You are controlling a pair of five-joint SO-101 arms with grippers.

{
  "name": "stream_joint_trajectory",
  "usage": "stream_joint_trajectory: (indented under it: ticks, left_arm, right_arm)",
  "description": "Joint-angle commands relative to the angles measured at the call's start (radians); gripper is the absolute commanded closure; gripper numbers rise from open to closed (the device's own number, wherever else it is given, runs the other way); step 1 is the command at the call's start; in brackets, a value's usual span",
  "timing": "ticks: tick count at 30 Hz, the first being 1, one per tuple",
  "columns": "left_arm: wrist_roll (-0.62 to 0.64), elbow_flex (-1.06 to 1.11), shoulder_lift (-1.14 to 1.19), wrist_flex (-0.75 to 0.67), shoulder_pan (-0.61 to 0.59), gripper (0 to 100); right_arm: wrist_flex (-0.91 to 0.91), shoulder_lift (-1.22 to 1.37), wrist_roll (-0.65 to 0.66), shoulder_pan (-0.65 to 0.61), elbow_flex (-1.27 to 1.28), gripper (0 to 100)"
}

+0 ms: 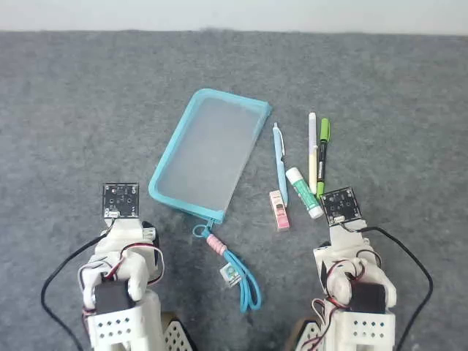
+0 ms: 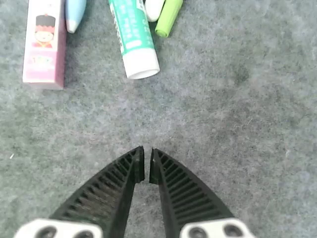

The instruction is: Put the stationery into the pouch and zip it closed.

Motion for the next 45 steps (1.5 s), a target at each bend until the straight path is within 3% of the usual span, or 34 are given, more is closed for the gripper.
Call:
stream_joint_trajectory:
  ticks: [1,19,23,29,32,40,45]
  left_arm:
    - [0.012,-0.007,-0.018,0.003,-0.002,93]
    - [0.012,-0.007,-0.018,0.003,-0.002,93]
    - [0.012,-0.007,-0.018,0.003,-0.002,93]
    - [0.012,-0.007,-0.018,0.003,-0.002,93]
    - [0.012,-0.007,-0.018,0.003,-0.002,93]
    - [0.012,-0.007,-0.018,0.003,-0.002,93]
    - [0.012,-0.007,-0.018,0.003,-0.002,93]
  right_arm:
    - [0.005,-0.016,-0.008,0.005,0.021,96.1]
    - [0.004,-0.016,-0.006,-0.068,0.021,95.7]
    - [-0.044,-0.016,0.002,-0.038,0.018,95.7]
    - [-0.14,-0.016,0.315,0.127,-0.054,96.1]
    - [-0.14,-0.016,0.281,0.157,-0.121,96.1]
    - [-0.133,0.001,0.265,0.056,-0.265,96.1]
    - [-0.124,0.243,0.25,-0.007,-0.473,96.1]
